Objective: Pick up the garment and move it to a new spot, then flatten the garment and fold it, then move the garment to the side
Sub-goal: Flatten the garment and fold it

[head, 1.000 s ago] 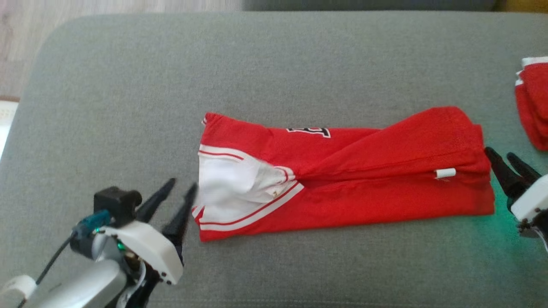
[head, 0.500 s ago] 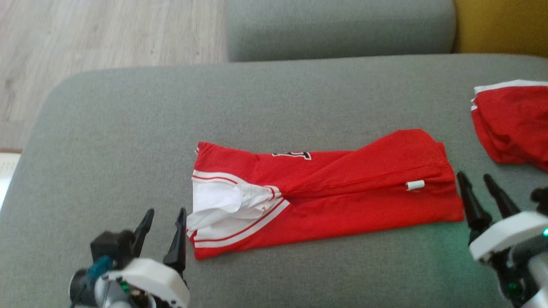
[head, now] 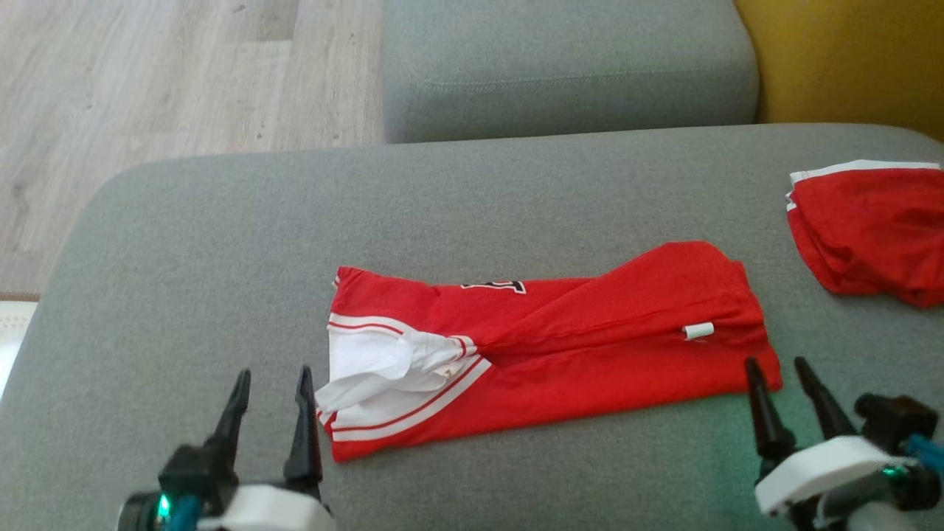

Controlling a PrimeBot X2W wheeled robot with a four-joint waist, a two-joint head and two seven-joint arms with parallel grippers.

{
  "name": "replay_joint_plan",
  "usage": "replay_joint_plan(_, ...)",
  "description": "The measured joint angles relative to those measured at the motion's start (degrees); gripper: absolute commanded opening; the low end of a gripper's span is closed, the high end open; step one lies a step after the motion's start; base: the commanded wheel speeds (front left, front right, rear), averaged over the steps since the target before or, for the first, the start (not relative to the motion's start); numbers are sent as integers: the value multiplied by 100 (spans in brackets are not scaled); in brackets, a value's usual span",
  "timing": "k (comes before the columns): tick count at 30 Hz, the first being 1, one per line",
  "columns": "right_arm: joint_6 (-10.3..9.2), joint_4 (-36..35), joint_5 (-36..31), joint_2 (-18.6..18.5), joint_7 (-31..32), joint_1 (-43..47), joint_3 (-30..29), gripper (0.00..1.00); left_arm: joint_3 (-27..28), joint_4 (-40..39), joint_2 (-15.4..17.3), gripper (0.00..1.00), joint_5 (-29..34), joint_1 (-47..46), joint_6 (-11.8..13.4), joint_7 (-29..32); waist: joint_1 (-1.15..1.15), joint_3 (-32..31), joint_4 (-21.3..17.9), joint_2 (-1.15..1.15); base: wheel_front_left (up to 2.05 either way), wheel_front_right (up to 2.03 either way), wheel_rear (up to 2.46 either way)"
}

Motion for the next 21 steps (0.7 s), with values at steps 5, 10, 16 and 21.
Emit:
replay_joint_plan(5,0,-146,-480,213,-91,224,-98,100,307,27,-324,100,543,399,-213,0,0,-76,-4,0,0,0,0)
replay_joint_plan(10,0,-171,-840,337,-287,335,-254,100,583,47,-594,100,922,574,-427,0,0,-168,26,0,0,0,0)
replay_joint_plan(16,0,-304,-1085,394,-427,376,-231,100,784,181,-791,100,1250,753,-662,0,0,-239,37,0,0,0,0)
replay_joint_plan(21,0,-299,-1133,409,-503,422,-309,100,976,203,-932,100,1397,840,-825,0,0,-278,32,0,0,0,0)
